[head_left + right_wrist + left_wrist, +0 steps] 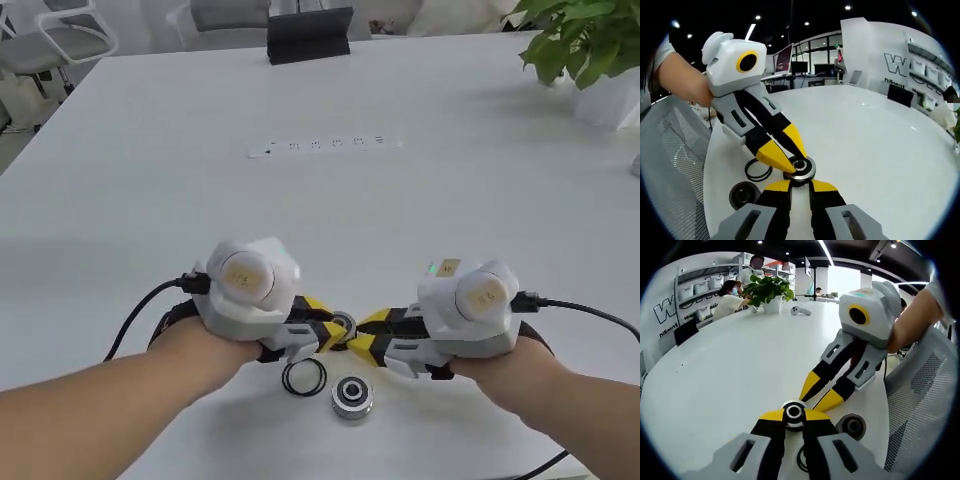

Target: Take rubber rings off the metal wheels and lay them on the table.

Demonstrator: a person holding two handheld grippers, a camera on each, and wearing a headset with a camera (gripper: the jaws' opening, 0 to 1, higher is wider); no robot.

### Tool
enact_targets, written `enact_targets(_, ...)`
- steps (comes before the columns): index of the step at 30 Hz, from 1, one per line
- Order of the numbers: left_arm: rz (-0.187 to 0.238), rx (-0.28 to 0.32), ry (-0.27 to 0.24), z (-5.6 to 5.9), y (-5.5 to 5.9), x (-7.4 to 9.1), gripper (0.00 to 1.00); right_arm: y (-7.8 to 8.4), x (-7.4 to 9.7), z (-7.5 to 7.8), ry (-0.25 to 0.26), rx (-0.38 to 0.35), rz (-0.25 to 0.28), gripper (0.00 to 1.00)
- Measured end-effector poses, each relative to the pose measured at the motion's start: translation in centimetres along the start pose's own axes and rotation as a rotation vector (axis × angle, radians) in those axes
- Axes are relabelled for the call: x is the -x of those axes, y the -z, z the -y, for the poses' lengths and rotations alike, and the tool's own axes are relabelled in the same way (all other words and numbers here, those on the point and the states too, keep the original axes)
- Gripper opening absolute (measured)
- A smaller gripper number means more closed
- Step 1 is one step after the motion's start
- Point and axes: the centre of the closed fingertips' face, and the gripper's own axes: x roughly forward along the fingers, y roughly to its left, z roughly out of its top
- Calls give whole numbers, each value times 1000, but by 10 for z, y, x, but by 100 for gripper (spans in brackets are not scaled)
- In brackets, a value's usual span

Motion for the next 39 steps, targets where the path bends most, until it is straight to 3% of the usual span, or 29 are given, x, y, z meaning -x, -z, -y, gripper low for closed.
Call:
enact_targets(12, -3, 1, -5, 0, 0, 0, 7, 3, 2, 2, 11, -40, -7, 1)
enact_targets(22, -3, 0, -6, -1, 1, -1, 7, 2, 5, 4, 13, -131, 12, 0)
enact_targets(27, -3, 3, -9, -1, 1, 0, 7, 2, 6, 6, 4, -245, 27, 0)
enact_targets(34, -2, 8, -12, -1, 1, 0, 7, 2, 7, 9, 0, -351, 47, 0)
enact_targets(39, -1, 10, -13, 0, 0, 0, 7, -3, 9, 13, 1, -438, 86, 0)
